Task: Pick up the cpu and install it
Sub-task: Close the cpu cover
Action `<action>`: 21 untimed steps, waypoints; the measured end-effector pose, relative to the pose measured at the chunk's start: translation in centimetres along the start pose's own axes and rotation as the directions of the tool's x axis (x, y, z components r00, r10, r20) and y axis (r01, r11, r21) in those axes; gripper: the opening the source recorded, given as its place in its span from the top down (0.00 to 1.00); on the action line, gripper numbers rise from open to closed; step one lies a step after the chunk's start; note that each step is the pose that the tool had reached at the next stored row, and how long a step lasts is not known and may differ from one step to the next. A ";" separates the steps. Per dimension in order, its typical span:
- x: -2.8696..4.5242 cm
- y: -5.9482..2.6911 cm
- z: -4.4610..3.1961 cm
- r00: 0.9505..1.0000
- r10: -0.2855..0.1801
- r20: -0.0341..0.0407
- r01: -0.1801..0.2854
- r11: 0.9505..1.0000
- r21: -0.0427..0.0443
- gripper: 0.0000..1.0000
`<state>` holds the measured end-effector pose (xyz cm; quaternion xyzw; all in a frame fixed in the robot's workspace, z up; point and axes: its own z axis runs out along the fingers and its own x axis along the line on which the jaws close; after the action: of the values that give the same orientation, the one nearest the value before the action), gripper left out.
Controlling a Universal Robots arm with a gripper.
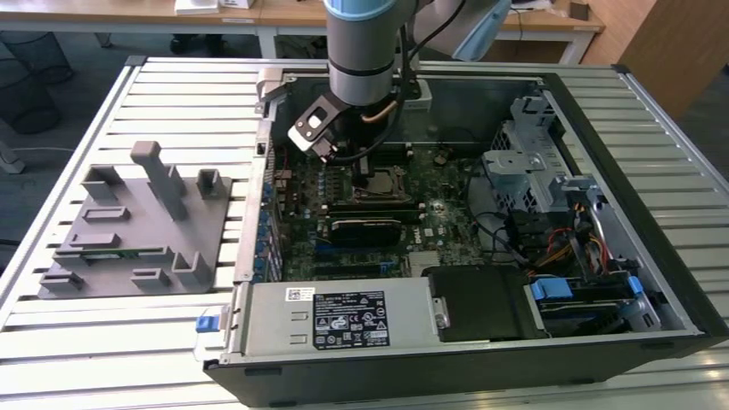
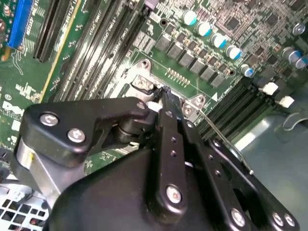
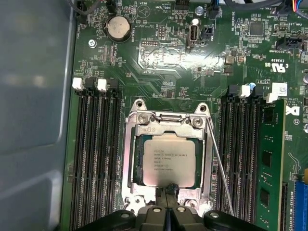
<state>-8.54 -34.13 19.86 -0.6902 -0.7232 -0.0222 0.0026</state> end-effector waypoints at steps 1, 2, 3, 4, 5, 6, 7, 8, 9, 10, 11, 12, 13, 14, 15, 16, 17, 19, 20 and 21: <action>0.00 0.00 0.01 1.000 0.000 0.000 0.000 1.000 0.000 0.89; 0.00 0.00 0.01 1.000 0.000 0.000 0.000 1.000 0.000 0.89; 0.01 0.01 -0.01 1.000 0.000 0.000 0.000 1.000 0.000 0.89; 0.02 0.01 -0.03 1.000 0.000 -0.001 0.000 1.000 -0.001 0.89; 0.02 0.02 -0.07 1.000 0.000 -0.001 0.000 1.000 -0.001 0.89; 0.02 0.01 -0.14 1.000 0.000 -0.001 0.000 1.000 -0.001 0.89; 0.02 0.01 -0.23 1.000 0.000 0.000 0.000 1.000 0.000 0.89; 0.02 0.01 -0.32 1.000 0.000 -0.001 0.000 1.000 0.000 0.89; 0.02 0.02 -0.43 1.000 0.000 0.000 0.000 1.000 0.000 0.89; 0.02 0.02 -0.52 1.000 0.000 0.000 0.000 1.000 0.000 0.89; 0.03 0.02 -0.60 1.000 0.000 0.000 0.000 1.000 0.000 0.89; 0.03 0.03 -0.72 1.000 0.000 0.000 0.000 1.000 0.000 0.89; 0.04 0.03 -0.88 1.000 0.000 0.000 0.000 1.000 0.000 0.89; 0.04 0.03 -0.98 1.000 0.000 0.000 0.000 1.000 0.000 0.89; 0.04 0.03 -1.03 1.000 0.000 0.000 0.000 1.000 0.000 0.89; 0.04 0.05 -1.03 1.000 0.000 -0.001 0.000 1.000 -0.001 0.89; 0.01 0.11 -1.02 1.000 0.000 -0.001 0.000 1.000 0.000 0.89; -0.05 0.29 -1.03 1.000 0.000 -0.001 0.000 1.000 0.000 0.89; -0.08 0.40 -1.03 1.000 0.000 -0.001 0.000 1.000 0.001 0.89; -0.10 0.53 -1.02 1.000 0.000 -0.001 0.000 1.000 0.002 0.89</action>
<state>-8.03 -34.24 20.90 -0.6903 -0.7232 -0.0220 0.0035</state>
